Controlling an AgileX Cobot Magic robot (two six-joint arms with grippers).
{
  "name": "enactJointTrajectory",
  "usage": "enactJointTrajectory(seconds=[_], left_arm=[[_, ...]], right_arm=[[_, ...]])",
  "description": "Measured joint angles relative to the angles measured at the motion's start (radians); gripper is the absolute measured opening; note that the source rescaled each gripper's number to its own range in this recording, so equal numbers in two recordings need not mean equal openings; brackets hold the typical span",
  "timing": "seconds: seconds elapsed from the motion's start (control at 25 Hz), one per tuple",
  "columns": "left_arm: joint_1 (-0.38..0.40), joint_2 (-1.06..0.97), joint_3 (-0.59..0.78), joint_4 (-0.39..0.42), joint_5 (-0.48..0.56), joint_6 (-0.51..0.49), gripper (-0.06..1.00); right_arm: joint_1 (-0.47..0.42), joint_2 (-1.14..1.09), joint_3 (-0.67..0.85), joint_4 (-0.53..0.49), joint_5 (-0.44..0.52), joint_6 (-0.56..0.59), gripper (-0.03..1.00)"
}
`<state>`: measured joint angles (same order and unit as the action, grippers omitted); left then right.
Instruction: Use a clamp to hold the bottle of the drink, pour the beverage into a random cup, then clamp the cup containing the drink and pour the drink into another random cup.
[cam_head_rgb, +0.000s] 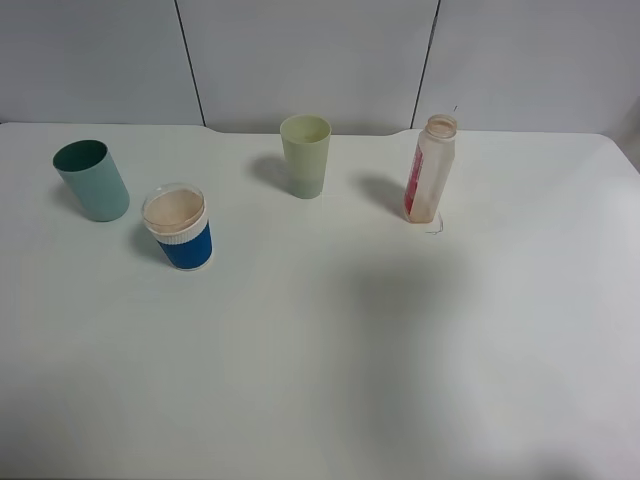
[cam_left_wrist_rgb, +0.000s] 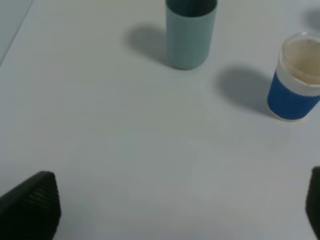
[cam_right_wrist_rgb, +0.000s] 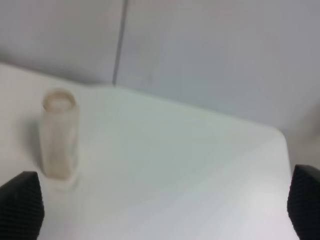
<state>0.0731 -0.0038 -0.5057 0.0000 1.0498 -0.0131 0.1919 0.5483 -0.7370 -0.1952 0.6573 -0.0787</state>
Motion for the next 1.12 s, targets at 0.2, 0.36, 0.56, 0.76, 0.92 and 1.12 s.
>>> enactJointTrajectory(seconds=[0.2,0.36,0.56,0.76,0.92,1.12], left_arm=[[0.000,0.000,0.000,0.000,0.000,0.000,1.00],[0.000,0.000,0.000,0.000,0.000,0.000,1.00],[0.000,0.000,0.000,0.000,0.000,0.000,1.00],[0.000,0.000,0.000,0.000,0.000,0.000,1.00],[0.000,0.000,0.000,0.000,0.000,0.000,1.00],[0.000,0.000,0.000,0.000,0.000,0.000,1.00]], right_arm=[[0.000,-0.103,0.000,-0.055,0.188,0.079,0.98],[0.000,-0.198,0.000,-0.058,0.304,0.125,0.98],[0.000,-0.309,0.000,-0.028,0.433,0.130,0.98],[0.000,-0.390,0.000,0.034,0.488,0.128,0.98],[0.000,-0.448,0.001,0.048,0.525,0.128,0.98],[0.000,-0.537,0.066,0.064,0.545,0.127,0.98]])
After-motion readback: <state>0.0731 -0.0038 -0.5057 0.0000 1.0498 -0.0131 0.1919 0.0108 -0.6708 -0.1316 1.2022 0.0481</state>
